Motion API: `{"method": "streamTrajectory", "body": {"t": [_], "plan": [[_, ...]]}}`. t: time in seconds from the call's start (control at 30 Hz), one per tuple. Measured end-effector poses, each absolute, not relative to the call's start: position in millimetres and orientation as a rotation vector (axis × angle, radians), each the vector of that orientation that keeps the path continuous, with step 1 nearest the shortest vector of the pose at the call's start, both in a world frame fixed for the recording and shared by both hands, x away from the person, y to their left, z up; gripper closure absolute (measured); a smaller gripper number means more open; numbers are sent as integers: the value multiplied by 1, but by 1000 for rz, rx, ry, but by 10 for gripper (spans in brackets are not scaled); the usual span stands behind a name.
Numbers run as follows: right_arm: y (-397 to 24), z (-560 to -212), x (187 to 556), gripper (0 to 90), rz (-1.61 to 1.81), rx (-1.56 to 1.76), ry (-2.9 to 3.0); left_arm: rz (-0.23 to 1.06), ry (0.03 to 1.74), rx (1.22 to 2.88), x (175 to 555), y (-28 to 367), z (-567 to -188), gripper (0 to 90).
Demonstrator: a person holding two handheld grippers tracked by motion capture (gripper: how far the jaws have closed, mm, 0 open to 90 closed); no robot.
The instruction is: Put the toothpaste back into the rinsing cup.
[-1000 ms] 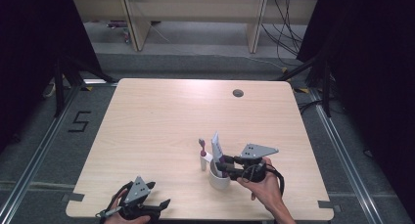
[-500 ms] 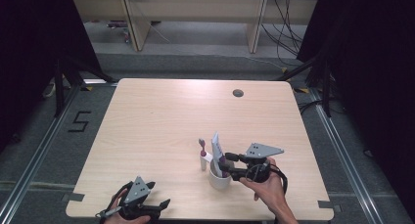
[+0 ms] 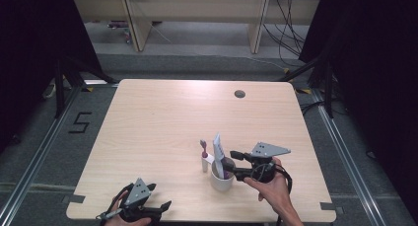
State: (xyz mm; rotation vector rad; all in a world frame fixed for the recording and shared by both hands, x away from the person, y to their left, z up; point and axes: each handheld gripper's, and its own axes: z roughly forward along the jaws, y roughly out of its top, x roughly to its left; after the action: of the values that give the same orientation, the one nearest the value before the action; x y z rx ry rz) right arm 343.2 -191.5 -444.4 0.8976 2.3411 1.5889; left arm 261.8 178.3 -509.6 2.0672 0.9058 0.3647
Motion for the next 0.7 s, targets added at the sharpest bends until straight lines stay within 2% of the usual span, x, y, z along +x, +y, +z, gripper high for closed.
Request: {"method": "streamTrajectory", "body": {"t": [0.7], "plan": [[-221, -433, 340, 415, 1602, 978, 2276, 383, 902, 2073, 263, 180, -509, 211]]}}
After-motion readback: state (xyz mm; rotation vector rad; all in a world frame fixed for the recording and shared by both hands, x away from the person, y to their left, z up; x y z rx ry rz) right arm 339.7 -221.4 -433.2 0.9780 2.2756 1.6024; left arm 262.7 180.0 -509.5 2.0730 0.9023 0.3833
